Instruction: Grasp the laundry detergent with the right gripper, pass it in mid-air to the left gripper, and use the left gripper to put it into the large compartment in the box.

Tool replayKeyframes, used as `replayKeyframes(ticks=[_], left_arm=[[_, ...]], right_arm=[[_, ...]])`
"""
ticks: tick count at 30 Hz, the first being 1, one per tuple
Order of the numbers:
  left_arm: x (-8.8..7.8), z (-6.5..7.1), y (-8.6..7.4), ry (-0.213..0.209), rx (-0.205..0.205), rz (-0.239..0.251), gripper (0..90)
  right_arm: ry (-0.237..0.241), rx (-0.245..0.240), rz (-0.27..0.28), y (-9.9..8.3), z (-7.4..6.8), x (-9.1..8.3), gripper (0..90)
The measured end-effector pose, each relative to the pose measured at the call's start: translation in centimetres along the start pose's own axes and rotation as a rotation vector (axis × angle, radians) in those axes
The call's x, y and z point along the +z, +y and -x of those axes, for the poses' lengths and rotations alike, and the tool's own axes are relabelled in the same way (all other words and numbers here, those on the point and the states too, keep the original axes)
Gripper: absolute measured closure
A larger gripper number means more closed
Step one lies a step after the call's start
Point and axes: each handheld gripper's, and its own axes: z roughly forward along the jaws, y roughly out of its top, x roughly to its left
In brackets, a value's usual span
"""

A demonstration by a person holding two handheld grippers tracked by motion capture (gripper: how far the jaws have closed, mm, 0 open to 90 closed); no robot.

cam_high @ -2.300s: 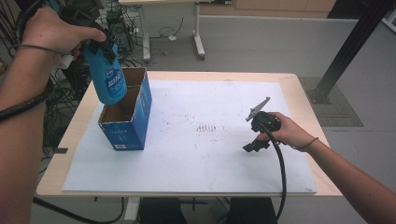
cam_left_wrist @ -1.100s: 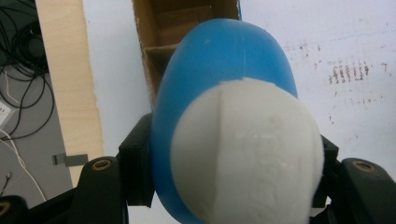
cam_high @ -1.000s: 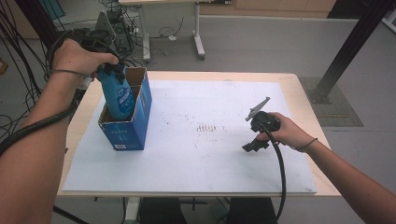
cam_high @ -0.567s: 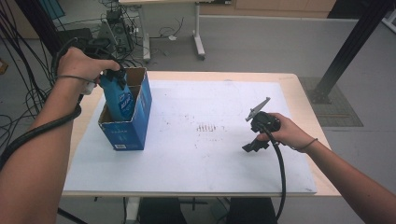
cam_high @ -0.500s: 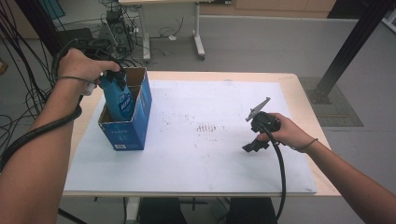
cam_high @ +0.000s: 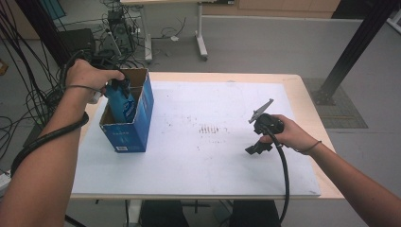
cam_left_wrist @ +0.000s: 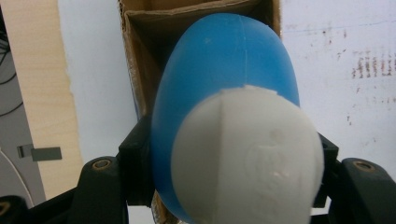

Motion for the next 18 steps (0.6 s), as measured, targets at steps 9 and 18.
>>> replayKeyframes(ticks=[9,18], left_arm=[[1.6,-0.3,-0.2,-0.008,-0.033,-0.011,37.6],[3.0,-0.3,-0.4,-0.005,-0.042,-0.026,37.6]], right_arm=[[0.0,-0.007,0.003,-0.1,0.0,0.1,5.8],[0.005,-0.007,0.009,0.0,-0.1,0.3,5.8]])
